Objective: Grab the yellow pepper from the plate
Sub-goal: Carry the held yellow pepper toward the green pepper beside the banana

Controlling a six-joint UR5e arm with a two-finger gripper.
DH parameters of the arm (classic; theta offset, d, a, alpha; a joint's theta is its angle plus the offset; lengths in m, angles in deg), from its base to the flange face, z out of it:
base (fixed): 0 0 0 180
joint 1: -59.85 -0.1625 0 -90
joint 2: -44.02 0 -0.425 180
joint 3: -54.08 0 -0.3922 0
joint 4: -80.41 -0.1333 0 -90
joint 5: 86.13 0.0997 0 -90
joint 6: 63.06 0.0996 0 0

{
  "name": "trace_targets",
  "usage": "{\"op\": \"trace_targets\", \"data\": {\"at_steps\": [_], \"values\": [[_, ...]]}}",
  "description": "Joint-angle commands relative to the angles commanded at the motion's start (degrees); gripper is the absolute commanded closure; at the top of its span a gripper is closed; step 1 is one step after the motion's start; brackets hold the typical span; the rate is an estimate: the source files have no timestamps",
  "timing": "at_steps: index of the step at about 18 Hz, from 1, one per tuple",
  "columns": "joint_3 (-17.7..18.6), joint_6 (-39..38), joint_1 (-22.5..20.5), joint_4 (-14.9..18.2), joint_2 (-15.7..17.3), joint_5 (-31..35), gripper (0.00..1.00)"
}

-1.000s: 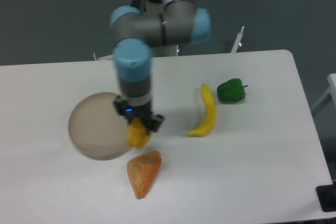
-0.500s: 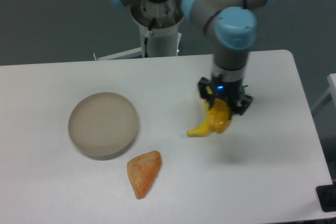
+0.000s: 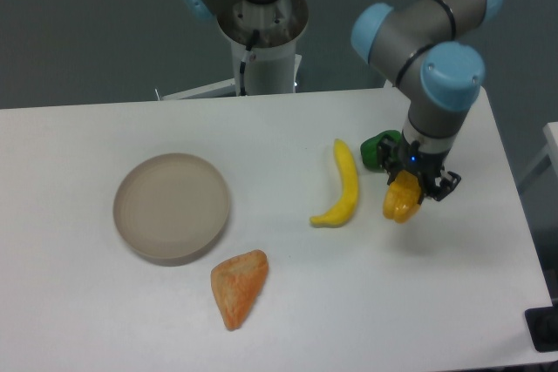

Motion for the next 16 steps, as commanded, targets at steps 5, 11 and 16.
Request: {"op": "trace_targets", "data": {"at_steps": [5,11,16], "values": [[-3.78,0.26,1.58,-0.26,-3.08,0.09,0.96],[-4.84,2.64,1.76,0.00,-3.34,0.35,0.96],[-4.84,2.64,1.76,-0.09,-3.43,0.35,0.95]]}}
